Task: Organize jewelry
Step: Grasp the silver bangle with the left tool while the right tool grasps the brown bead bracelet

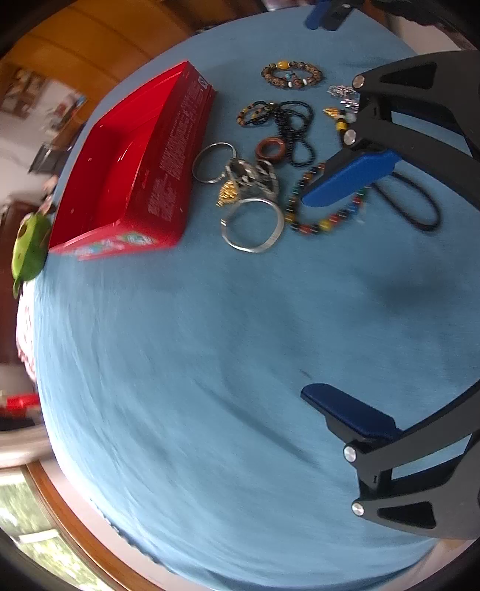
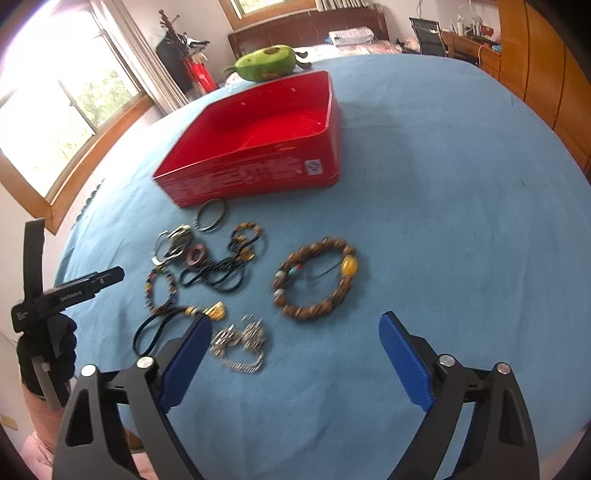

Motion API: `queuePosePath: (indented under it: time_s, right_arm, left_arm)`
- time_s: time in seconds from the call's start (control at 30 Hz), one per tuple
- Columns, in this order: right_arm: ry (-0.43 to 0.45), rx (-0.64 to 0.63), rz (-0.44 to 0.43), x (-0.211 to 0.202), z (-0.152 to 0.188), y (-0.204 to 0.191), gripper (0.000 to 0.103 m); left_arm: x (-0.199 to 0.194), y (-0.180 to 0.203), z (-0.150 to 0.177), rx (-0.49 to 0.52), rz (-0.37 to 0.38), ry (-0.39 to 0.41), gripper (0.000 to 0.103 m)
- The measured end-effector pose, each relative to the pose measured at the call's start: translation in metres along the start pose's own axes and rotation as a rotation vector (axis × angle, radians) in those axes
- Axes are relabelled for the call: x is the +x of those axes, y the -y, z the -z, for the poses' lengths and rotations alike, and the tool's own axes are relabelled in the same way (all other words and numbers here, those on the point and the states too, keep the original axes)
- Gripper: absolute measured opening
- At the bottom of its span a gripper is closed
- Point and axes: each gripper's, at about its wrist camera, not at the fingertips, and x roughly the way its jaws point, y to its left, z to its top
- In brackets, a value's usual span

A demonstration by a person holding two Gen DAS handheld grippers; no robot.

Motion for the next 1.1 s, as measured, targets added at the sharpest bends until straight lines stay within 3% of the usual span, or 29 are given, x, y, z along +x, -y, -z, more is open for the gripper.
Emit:
queuePosePath:
  time_s: [0.13, 0.5, 0.7, 0.77, 0.93, 1.0, 1.07, 1.1]
  right_arm:
    - [-0.051, 0.021, -0.006, 0.020, -0.015, 0.011, 0.074]
    - [-0.151, 0.012, 0.017, 0.060, -0.028, 0.022, 0.059]
    - [-0.154, 0.005, 0.025, 0.070, -0.033, 0.026, 0.053]
    - [-0.154, -0.013, 0.034, 0.072, -0.033, 0.025, 0.047]
    - [-0.160, -0.036, 0.047, 0.070, -0.032, 0.026, 0.015]
    - [-0.163, -0.016, 0.016, 0.070, -0.031, 0.029, 0.013]
    - [-0.162, -0.009, -0.002, 0.068, -0.029, 0.031, 0.013]
    - [-0.161, -0.005, -0.012, 0.066, -0.029, 0.030, 0.013]
  left_arm:
    - [0.016, 0.006, -0.018, 0.040, -0.001, -0.028, 0.076]
    - [0.047, 0.020, -0.037, 0.085, 0.028, -0.062, 0.070]
    - [0.054, 0.024, -0.046, 0.101, 0.024, -0.056, 0.065]
    - [0.056, 0.028, -0.048, 0.106, 0.037, -0.062, 0.057]
    - [0.059, 0.039, -0.051, 0.136, 0.063, -0.082, 0.040]
    - [0.061, 0.044, -0.051, 0.141, 0.069, -0.087, 0.034]
    - [0.062, 0.046, -0.053, 0.139, 0.051, -0.084, 0.016]
    - [0.064, 0.046, -0.054, 0.137, 0.048, -0.083, 0.014]
